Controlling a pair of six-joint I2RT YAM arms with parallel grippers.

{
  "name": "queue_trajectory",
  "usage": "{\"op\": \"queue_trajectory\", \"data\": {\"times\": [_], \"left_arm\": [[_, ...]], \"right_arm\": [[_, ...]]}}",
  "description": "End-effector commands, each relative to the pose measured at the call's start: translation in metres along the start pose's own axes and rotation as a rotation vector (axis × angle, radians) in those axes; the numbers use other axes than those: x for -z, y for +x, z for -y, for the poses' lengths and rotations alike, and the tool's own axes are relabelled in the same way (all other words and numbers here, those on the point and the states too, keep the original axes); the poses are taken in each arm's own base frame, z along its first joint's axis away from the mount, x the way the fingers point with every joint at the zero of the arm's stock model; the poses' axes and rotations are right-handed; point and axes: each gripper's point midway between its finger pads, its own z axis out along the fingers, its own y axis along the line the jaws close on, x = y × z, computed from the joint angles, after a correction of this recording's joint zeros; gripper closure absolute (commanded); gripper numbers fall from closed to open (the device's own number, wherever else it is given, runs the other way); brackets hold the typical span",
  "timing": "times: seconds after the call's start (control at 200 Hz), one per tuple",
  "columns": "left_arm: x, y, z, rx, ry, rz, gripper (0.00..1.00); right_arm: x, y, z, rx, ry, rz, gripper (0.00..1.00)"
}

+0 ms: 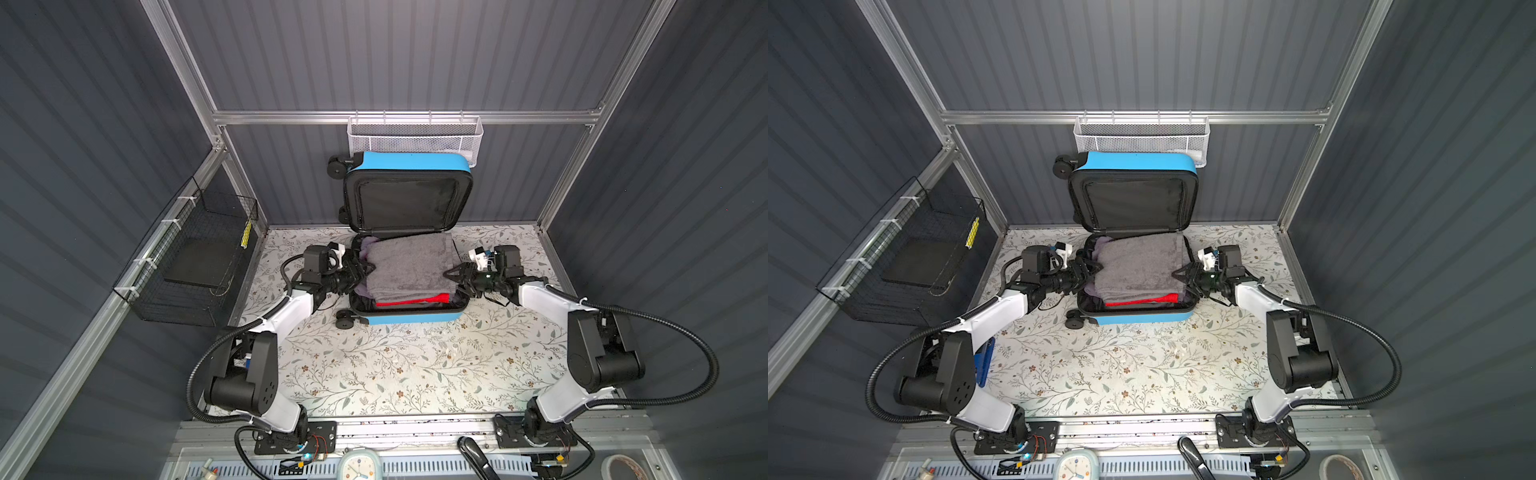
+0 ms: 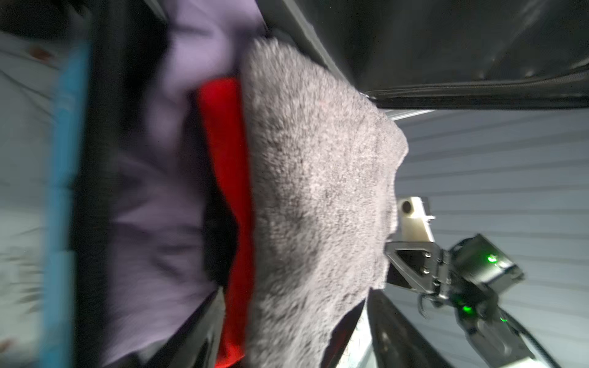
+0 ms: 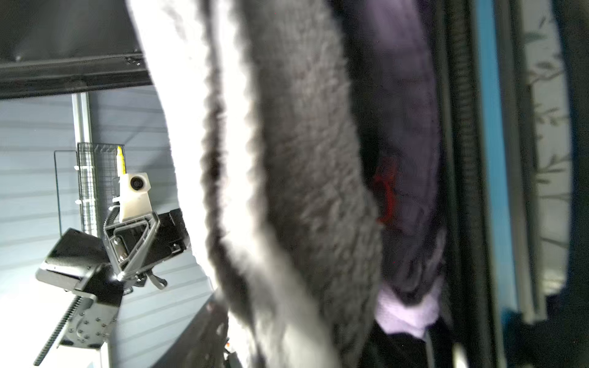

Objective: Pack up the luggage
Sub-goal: 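Lay the grey towel over the red T-shirt with both grippers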

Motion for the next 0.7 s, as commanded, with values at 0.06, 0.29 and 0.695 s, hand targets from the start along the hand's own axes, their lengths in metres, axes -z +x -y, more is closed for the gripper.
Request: {"op": "queue_trajectory", "data": {"times": [0.06, 0.29, 0.695], "left_arm": [[0.035, -0.031, 0.01, -0.087, -0.067, 0.086, 0.01], [0.048, -0.049, 0.08, -0.204, 0.061, 0.079, 0.0], [-0.041, 0.006, 0.131, -0.227, 0.225, -0.118, 0.0]], "right_arm": [[0.026, -0.005, -0.016, 0.08, 0.092, 0.045, 0.33], [0.067, -0.024, -0.026, 0.13, 0.202, 0.166, 0.36], [0.023, -0.071, -0.053, 0.101, 0.047, 0.147, 0.75]]}}
